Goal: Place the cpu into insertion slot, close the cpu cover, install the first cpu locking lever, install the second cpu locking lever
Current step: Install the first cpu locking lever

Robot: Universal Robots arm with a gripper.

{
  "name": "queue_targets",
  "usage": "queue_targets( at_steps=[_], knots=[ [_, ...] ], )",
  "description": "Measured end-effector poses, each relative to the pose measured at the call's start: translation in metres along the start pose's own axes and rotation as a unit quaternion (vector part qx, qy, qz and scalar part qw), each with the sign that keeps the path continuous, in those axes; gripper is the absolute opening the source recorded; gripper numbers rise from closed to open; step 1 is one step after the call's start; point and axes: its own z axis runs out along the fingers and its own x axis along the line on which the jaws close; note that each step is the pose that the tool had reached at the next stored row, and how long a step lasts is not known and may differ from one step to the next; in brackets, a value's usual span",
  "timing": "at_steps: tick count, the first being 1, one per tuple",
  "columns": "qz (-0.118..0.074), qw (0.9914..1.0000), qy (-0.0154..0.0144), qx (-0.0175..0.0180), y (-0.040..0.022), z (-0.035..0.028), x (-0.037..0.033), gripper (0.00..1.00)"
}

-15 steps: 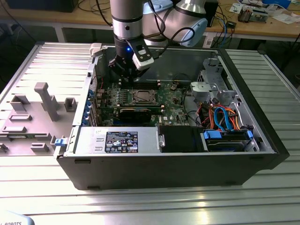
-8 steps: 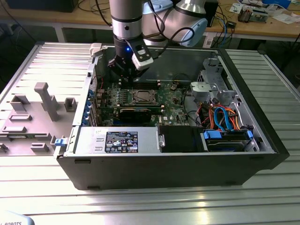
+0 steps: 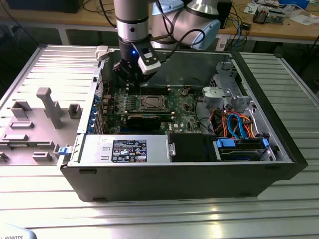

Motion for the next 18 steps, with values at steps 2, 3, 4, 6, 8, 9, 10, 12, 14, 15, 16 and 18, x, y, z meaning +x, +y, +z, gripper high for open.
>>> queue_targets(
  at_steps=[2, 3, 4, 6, 8, 9, 10, 12, 14, 15, 16, 18],
  knots=[
    [0.000, 1.00000, 0.0000, 0.0000, 0.0000, 0.0000, 0.0016, 0.11],
    [0.000, 1.00000, 0.0000, 0.0000, 0.0000, 0.0000, 0.0021, 0.11],
    [0.000, 1.00000, 0.0000, 0.0000, 0.0000, 0.0000, 0.0027, 0.11],
    [0.000, 1.00000, 0.0000, 0.0000, 0.0000, 0.0000, 0.0036, 0.11],
    [0.000, 1.00000, 0.0000, 0.0000, 0.0001, -0.0001, 0.0046, 0.11],
    [0.000, 1.00000, 0.0000, 0.0000, 0.0001, 0.0000, 0.0050, 0.11],
    [0.000, 1.00000, 0.0000, 0.0000, 0.0001, 0.0000, 0.0060, 0.11],
    [0.000, 1.00000, 0.0000, 0.0000, 0.0002, 0.0000, 0.0070, 0.11],
    [0.000, 1.00000, 0.0000, 0.0000, 0.0002, 0.0000, 0.0078, 0.11],
    [0.000, 1.00000, 0.0000, 0.0000, 0.0002, 0.0000, 0.0080, 0.11],
    [0.000, 1.00000, 0.0000, 0.0000, 0.0002, 0.0001, 0.0080, 0.11],
    [0.000, 1.00000, 0.0000, 0.0000, 0.0002, 0.0001, 0.0080, 0.11]
  ],
)
